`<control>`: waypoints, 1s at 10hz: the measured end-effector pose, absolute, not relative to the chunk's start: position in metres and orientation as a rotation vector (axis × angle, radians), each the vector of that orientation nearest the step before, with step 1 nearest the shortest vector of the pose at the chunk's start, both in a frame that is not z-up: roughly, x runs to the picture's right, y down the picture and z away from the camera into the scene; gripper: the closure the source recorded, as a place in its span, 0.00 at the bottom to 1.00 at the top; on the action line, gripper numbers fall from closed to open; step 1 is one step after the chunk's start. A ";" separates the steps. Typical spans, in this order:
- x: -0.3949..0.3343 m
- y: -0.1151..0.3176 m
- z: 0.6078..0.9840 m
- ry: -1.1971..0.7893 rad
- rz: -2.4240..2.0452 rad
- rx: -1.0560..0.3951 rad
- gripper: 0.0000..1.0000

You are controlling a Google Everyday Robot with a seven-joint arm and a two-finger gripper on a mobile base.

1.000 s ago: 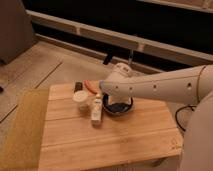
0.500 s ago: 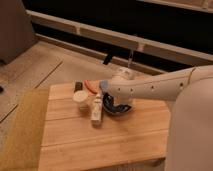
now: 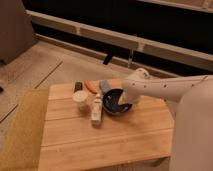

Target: Pick up the ceramic bowl

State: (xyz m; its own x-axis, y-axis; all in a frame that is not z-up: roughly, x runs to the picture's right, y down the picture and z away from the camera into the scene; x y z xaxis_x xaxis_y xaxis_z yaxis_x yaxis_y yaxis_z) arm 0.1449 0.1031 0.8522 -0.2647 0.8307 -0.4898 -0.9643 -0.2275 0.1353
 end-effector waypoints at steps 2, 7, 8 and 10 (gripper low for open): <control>0.146 0.110 0.865 0.520 1.771 -0.410 0.35; 0.137 0.134 0.898 0.582 1.708 -0.515 0.53; 0.138 0.141 0.903 0.598 1.669 -0.532 0.66; 0.137 0.137 0.905 0.590 1.635 -0.532 0.88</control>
